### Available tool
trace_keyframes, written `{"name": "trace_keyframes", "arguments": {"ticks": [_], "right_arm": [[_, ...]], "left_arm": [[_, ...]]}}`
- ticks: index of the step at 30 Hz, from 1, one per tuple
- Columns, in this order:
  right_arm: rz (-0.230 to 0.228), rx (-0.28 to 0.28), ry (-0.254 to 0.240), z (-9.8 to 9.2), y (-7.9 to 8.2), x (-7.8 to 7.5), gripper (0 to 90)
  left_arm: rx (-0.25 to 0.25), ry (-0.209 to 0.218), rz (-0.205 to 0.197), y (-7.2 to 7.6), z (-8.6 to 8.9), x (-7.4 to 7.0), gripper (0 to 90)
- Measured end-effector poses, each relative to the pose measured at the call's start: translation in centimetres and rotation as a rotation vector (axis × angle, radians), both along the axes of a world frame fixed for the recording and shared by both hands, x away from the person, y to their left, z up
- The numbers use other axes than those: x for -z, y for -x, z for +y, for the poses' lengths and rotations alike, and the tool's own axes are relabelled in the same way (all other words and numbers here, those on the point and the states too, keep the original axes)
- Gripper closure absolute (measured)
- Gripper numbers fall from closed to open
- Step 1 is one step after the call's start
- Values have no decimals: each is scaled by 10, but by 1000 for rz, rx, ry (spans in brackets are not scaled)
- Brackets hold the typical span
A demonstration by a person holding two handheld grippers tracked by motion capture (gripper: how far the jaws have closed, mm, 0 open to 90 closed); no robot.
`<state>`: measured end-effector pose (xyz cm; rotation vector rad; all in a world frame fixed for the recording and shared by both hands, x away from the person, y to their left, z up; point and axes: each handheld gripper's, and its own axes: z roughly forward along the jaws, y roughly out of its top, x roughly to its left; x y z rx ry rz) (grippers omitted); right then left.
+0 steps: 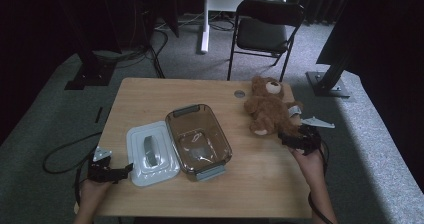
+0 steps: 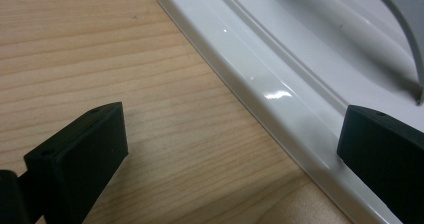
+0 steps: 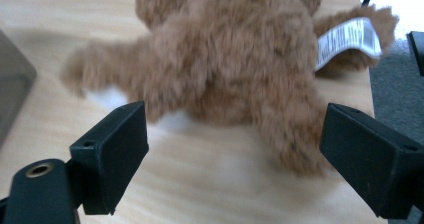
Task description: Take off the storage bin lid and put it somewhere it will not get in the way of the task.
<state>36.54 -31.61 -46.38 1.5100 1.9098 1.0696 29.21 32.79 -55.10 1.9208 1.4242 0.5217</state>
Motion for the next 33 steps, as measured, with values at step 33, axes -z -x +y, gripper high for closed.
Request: {"name": "trace_keyframes", "arguments": {"ticks": [33], "right_arm": [[11,34,26,26,-75,-27,114]], "left_arm": [[-111,-100,16,2,4,5,6]]}}
